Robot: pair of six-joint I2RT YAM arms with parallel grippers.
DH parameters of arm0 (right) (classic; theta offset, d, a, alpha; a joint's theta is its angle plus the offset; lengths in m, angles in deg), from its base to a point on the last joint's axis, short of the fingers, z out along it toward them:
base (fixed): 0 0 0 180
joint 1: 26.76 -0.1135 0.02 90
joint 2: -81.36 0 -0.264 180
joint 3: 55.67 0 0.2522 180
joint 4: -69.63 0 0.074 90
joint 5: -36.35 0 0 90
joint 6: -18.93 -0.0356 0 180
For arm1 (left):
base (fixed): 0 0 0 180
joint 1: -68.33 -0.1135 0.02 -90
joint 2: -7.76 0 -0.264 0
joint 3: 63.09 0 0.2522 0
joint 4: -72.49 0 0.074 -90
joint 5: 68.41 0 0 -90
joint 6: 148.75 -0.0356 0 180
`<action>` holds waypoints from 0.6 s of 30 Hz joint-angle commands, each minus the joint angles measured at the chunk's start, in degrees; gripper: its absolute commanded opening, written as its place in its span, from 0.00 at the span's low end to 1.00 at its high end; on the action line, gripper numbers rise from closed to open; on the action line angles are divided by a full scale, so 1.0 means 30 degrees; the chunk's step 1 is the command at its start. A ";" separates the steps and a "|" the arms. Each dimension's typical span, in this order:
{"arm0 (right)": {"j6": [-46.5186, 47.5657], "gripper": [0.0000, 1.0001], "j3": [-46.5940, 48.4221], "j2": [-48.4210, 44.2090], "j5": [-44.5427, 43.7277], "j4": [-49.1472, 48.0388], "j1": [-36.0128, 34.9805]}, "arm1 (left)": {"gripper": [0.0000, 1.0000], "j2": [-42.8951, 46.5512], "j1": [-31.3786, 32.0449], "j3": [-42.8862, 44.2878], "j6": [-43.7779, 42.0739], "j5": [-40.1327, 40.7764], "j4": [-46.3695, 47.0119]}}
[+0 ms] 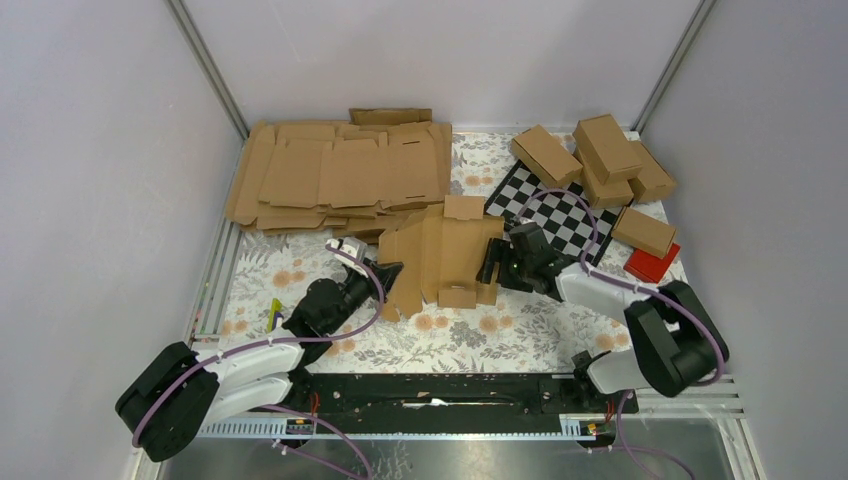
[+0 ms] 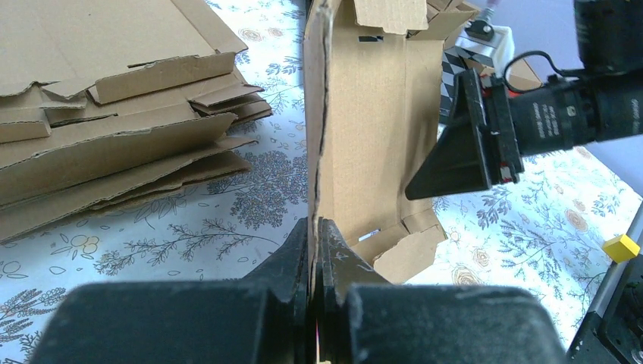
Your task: Fold the paper box
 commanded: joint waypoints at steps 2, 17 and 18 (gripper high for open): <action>0.0468 0.76 0.0076 0.2135 0.4785 -0.1067 0.1308 | 0.00 -0.0019 0.0090 0.0190 -0.0414 -0.0202 0.0629; -0.3352 0.65 -0.1196 0.0889 0.9332 -0.3726 0.1700 | 0.00 0.0300 0.0090 0.0171 -0.0429 0.0045 0.0455; -0.3160 0.66 -0.1076 0.0867 0.9311 -0.3318 0.1674 | 0.00 0.0394 0.0081 0.0117 -0.0408 0.0085 0.0491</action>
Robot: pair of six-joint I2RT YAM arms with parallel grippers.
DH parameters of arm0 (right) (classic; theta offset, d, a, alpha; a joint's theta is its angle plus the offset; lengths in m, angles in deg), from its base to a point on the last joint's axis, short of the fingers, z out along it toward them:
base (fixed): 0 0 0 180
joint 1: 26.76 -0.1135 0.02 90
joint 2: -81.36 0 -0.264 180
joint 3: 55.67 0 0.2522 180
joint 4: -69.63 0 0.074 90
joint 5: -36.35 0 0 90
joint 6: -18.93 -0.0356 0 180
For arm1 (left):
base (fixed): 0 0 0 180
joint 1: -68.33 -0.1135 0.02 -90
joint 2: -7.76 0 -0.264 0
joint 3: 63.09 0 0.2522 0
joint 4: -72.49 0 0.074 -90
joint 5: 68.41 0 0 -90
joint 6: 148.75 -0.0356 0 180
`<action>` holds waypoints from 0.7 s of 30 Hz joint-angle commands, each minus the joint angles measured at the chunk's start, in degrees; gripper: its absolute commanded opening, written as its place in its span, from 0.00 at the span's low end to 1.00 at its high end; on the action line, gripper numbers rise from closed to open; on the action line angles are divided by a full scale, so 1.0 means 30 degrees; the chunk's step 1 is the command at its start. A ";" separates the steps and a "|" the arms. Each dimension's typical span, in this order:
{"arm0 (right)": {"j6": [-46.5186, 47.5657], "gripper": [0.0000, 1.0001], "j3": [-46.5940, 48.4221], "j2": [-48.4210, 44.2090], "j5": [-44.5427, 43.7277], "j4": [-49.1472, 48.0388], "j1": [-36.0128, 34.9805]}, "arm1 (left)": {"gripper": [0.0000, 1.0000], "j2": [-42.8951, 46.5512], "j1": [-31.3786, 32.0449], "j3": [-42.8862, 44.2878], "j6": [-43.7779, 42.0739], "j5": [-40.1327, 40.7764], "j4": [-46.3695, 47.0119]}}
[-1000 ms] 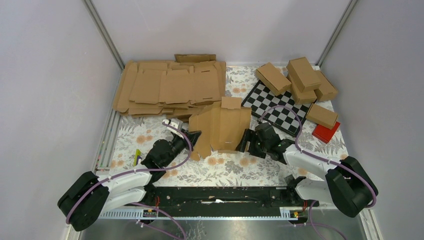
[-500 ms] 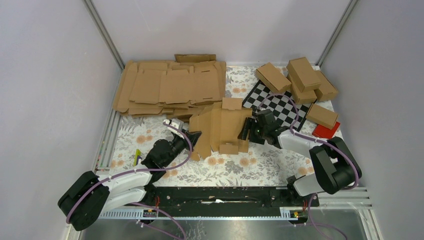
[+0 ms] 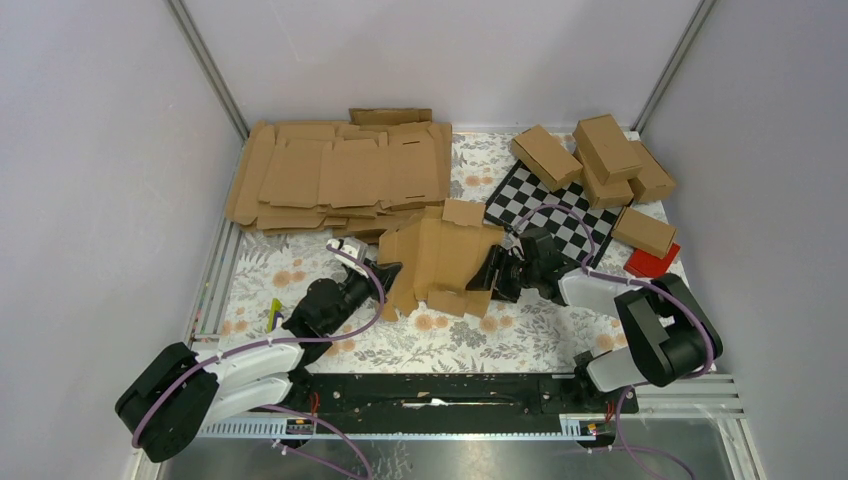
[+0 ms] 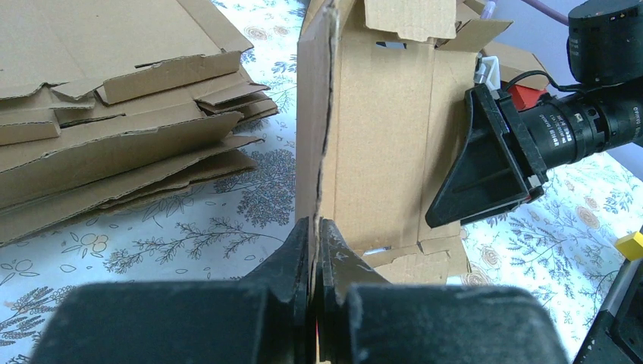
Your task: Fold the paper box
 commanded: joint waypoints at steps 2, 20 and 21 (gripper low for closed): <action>-0.0067 0.65 0.0415 -0.0768 0.0774 0.1372 -0.0004 | 0.00 0.0451 0.0083 0.0005 -0.0014 -0.0046 0.0789; -0.0018 0.47 -0.0068 -0.1226 0.0165 0.2475 -0.0034 | 0.00 0.0262 0.0070 0.0067 0.0093 -0.0472 0.1039; -0.0319 0.46 -0.0044 -0.1345 0.0059 0.2474 -0.0040 | 0.00 0.0298 0.0082 0.0068 0.0090 -0.0516 0.1039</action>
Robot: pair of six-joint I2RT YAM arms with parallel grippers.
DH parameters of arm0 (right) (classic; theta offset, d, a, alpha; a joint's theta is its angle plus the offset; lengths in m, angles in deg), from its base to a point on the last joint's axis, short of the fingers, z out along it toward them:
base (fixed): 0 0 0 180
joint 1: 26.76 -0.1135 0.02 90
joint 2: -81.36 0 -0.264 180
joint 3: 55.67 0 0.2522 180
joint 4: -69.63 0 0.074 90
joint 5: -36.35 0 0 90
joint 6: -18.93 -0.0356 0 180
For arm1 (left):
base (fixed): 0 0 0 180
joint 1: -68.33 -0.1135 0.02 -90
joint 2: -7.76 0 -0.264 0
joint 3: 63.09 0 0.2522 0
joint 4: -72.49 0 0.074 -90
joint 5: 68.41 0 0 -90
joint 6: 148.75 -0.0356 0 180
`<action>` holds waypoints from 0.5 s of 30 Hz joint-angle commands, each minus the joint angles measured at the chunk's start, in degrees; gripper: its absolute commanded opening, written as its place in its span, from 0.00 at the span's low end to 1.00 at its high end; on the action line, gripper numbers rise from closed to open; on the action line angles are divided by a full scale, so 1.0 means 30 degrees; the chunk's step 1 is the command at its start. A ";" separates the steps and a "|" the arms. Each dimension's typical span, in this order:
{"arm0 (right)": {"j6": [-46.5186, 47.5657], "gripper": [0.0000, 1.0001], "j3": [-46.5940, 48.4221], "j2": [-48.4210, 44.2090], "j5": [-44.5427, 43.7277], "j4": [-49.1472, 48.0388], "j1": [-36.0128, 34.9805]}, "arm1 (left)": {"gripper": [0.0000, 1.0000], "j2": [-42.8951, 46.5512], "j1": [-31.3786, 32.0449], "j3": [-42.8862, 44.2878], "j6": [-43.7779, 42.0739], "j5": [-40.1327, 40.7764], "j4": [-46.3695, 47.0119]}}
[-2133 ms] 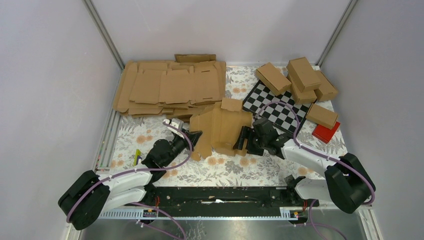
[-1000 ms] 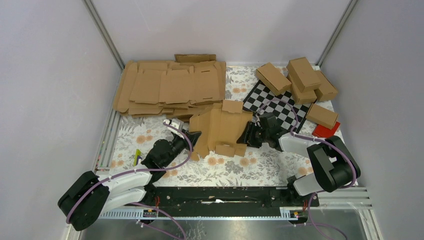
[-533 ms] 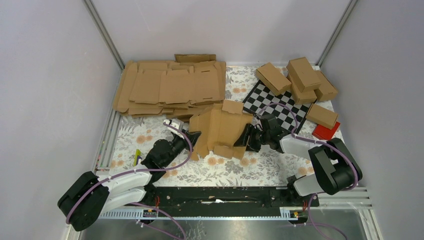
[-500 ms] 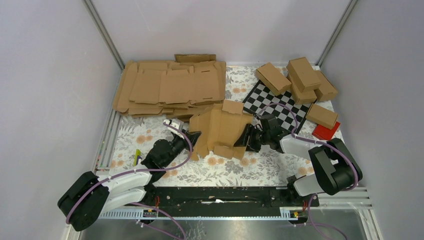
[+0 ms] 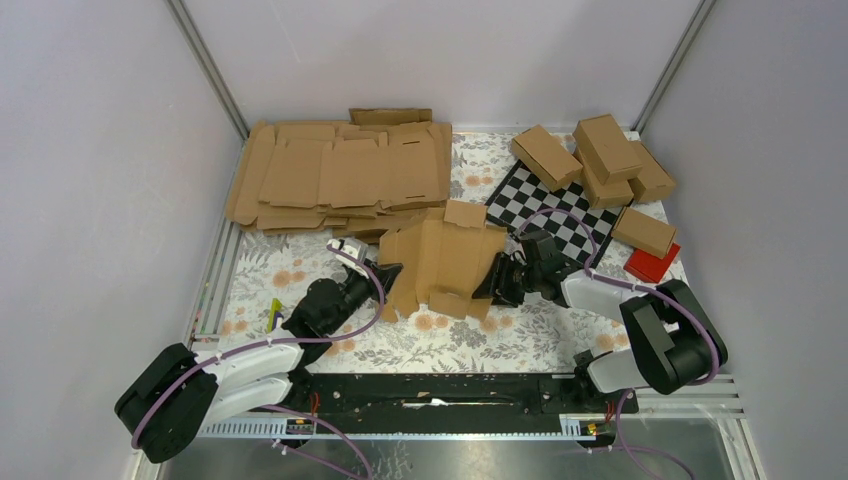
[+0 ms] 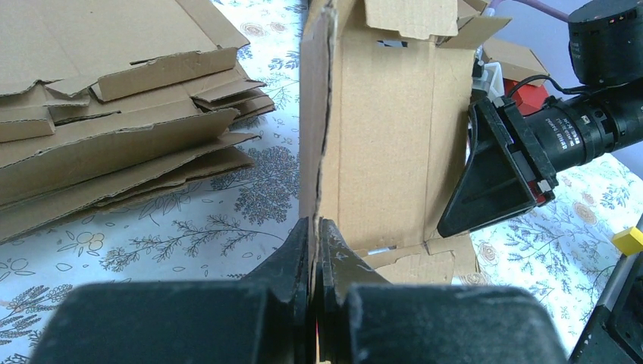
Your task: Fold the paper box
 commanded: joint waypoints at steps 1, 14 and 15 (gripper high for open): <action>-0.0916 0.45 0.0064 -0.0658 -0.0239 0.0398 -0.0037 | 0.00 0.0200 0.0076 0.0042 0.0093 -0.0408 0.1279; -0.4569 0.28 0.1259 -0.0736 -0.0093 -0.0334 -0.0031 | 0.00 0.0301 0.0105 -0.0159 0.0192 -0.1441 0.1850; -0.4874 0.27 0.1300 -0.0565 0.0001 -0.0335 -0.0025 | 0.00 0.0325 0.0098 -0.0187 0.0192 -0.1443 0.1871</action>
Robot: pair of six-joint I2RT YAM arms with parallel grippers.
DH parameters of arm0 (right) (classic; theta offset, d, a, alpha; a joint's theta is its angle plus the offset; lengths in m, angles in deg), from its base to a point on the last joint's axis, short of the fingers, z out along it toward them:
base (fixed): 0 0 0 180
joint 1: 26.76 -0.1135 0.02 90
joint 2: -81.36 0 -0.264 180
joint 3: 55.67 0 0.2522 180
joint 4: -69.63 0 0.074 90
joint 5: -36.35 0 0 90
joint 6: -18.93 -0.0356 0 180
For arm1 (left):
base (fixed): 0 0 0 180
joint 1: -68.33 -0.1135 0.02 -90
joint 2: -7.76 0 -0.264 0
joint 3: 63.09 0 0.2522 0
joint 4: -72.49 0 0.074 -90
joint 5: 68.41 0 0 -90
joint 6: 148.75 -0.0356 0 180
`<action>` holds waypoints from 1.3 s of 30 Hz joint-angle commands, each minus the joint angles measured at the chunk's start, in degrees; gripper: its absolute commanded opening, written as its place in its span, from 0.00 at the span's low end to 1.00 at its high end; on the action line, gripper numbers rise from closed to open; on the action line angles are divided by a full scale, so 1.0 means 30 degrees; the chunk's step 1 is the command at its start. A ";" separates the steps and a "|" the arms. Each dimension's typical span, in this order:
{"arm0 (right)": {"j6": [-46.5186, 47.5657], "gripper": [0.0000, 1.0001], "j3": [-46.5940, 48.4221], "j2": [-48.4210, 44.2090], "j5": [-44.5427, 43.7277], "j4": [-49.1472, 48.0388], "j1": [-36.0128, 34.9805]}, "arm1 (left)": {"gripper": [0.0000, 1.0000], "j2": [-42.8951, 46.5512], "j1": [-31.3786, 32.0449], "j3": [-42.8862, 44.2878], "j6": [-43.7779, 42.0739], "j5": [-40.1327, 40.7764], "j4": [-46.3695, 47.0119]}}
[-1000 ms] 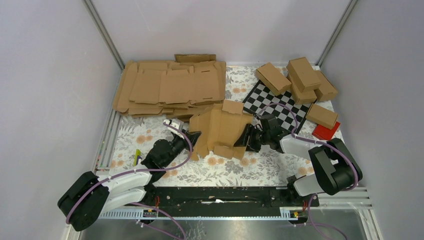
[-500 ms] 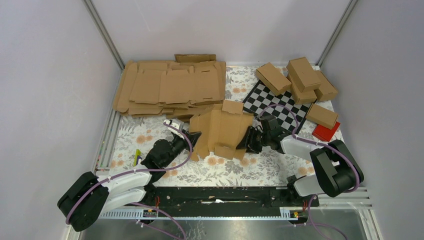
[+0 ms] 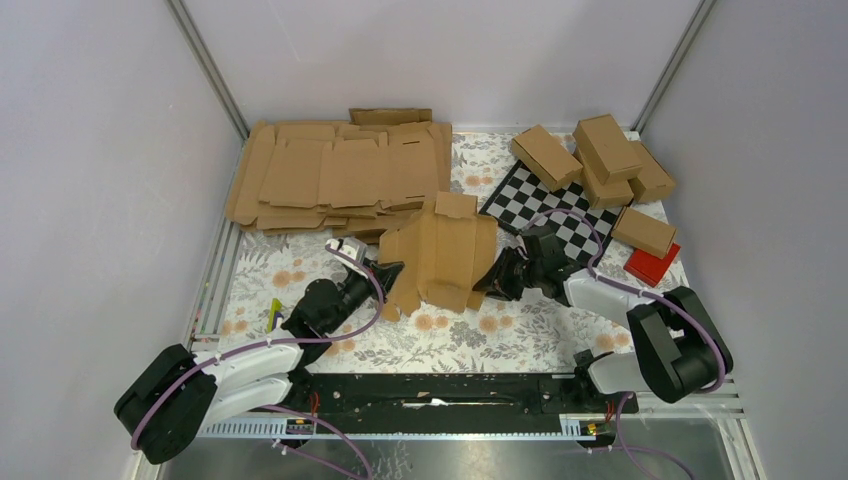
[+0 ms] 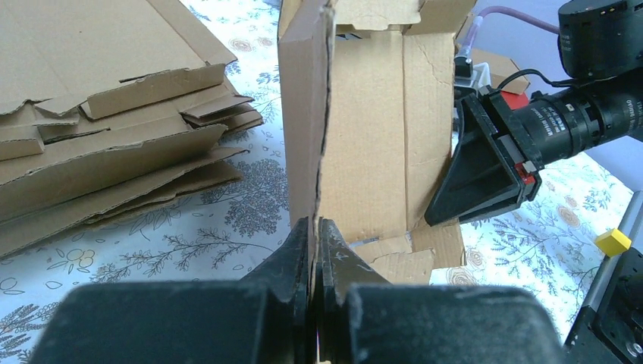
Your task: Fold the paper box
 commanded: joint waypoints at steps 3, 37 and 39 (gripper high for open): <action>-0.2249 0.35 0.1104 0.0670 0.1005 -0.0831 -0.0033 | 0.00 0.0124 0.0093 -0.0200 0.0185 -0.1135 0.1520; 0.2144 0.36 0.0649 0.2820 -0.0143 -0.1057 -0.0433 | 0.00 0.0132 0.0124 -0.0196 0.0185 -0.1120 0.1582; 0.1997 0.31 0.0613 0.2627 -0.0142 -0.1169 -0.0413 | 0.00 0.0098 0.0141 -0.0163 0.0185 -0.1167 0.1595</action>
